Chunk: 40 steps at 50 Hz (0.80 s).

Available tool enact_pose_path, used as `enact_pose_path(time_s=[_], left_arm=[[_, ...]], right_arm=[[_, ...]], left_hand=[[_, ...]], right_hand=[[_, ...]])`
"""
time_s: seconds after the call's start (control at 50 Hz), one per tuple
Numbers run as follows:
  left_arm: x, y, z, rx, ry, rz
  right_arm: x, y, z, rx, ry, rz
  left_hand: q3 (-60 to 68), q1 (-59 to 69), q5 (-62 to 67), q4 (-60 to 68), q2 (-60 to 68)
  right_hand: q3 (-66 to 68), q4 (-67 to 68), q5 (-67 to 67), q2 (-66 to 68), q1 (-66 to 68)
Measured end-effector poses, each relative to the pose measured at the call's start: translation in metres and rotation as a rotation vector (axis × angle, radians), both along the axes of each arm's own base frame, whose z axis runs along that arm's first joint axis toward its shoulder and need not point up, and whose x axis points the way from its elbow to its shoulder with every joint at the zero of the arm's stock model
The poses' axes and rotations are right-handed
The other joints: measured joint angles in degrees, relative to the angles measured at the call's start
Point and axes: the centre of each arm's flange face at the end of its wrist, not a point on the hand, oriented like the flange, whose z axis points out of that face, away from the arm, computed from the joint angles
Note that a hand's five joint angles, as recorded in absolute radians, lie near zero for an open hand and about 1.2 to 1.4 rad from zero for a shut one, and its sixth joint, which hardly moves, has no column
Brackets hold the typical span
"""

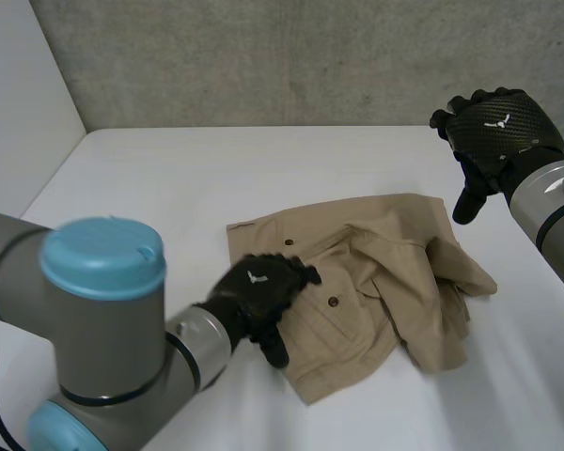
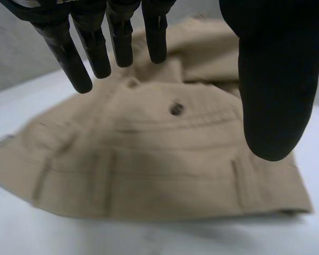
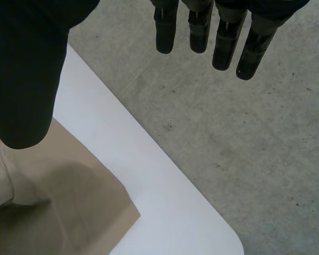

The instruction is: Fold the shorts.

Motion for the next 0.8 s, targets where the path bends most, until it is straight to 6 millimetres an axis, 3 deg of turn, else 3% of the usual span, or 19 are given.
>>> enact_pose_path(time_s=[0.18, 0.42, 0.7, 0.8], left_arm=[[-0.012, 0.018, -0.025, 0.027, -0.008, -0.081], [-0.019, 0.034, -0.039, 0.030, -0.025, -0.118], [-0.022, 0.032, -0.055, 0.020, -0.055, -0.079], [-0.023, 0.030, -0.059, 0.022, -0.059, -0.076]], right_arm=[[0.001, 0.000, -0.004, 0.013, -0.001, 0.001], [0.004, -0.002, -0.016, 0.045, 0.013, 0.008], [0.004, -0.002, -0.024, 0.065, 0.026, 0.008], [0.004, -0.002, -0.027, 0.072, 0.031, 0.008]], left_hand=[[5.5, 5.0, 5.4, 5.3, 5.5], [5.7, 5.0, 5.5, 5.5, 5.6], [6.4, 5.3, 6.3, 6.1, 6.3], [10.6, 10.7, 10.4, 10.5, 10.6]], right_hand=[[0.0, 0.0, 0.0, 0.0, 0.0], [0.0, 0.0, 0.0, 0.0, 0.0], [0.0, 0.0, 0.0, 0.0, 0.0], [0.0, 0.0, 0.0, 0.0, 0.0]])
